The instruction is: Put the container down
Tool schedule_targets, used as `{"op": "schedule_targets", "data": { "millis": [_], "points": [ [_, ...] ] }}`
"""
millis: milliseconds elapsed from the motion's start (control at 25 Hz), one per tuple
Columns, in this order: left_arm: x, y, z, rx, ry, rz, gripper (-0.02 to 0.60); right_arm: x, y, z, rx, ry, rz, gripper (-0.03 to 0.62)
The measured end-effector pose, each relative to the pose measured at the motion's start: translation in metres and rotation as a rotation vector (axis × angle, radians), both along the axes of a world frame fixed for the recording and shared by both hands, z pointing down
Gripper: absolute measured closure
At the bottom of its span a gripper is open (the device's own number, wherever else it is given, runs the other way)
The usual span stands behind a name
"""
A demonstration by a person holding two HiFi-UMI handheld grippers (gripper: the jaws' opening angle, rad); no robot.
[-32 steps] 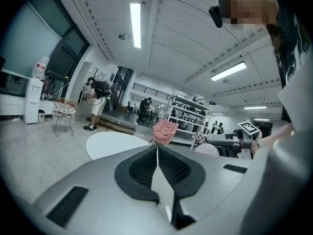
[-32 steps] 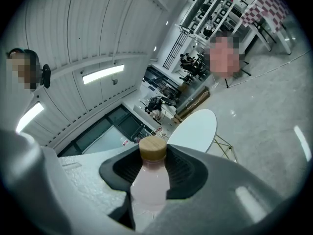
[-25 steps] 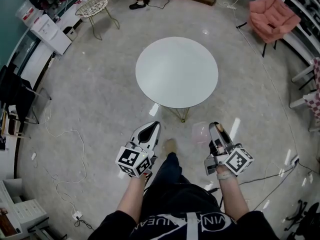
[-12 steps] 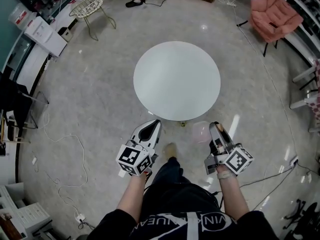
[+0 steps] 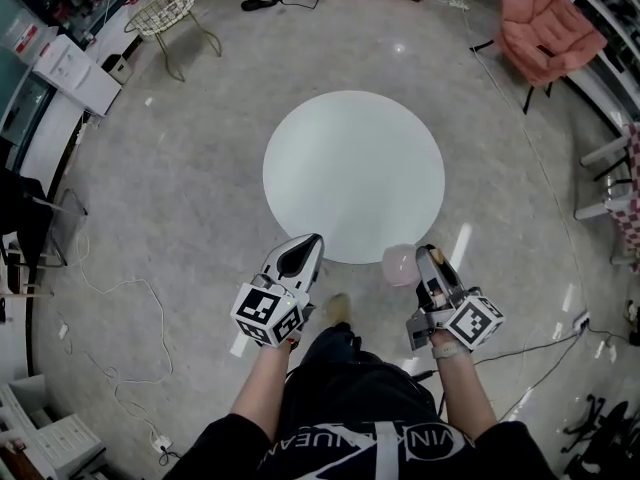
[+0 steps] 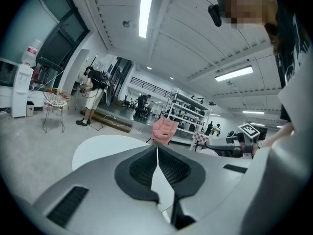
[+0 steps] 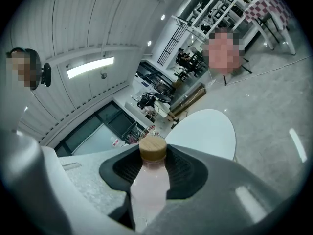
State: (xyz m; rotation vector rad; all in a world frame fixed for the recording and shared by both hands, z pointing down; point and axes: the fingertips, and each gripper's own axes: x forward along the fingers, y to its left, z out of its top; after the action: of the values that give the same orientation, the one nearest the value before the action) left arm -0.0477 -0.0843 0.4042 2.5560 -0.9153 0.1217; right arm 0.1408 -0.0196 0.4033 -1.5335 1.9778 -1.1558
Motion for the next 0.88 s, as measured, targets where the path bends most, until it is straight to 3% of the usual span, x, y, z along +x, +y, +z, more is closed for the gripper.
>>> {"op": "schedule_targets", "data": {
  "millis": [400,880],
  "points": [
    [0.008,-0.021,0.004,-0.004,0.008,0.019,0.566,0.005,-0.022,0.002,0.001,0.005,0.017,0.457],
    [0.001,-0.024,0.016,-0.032,-0.006,-0.043,0.566,0.005,-0.047,0.014,-0.011,-0.006,-0.045,0.457]
  ]
}}
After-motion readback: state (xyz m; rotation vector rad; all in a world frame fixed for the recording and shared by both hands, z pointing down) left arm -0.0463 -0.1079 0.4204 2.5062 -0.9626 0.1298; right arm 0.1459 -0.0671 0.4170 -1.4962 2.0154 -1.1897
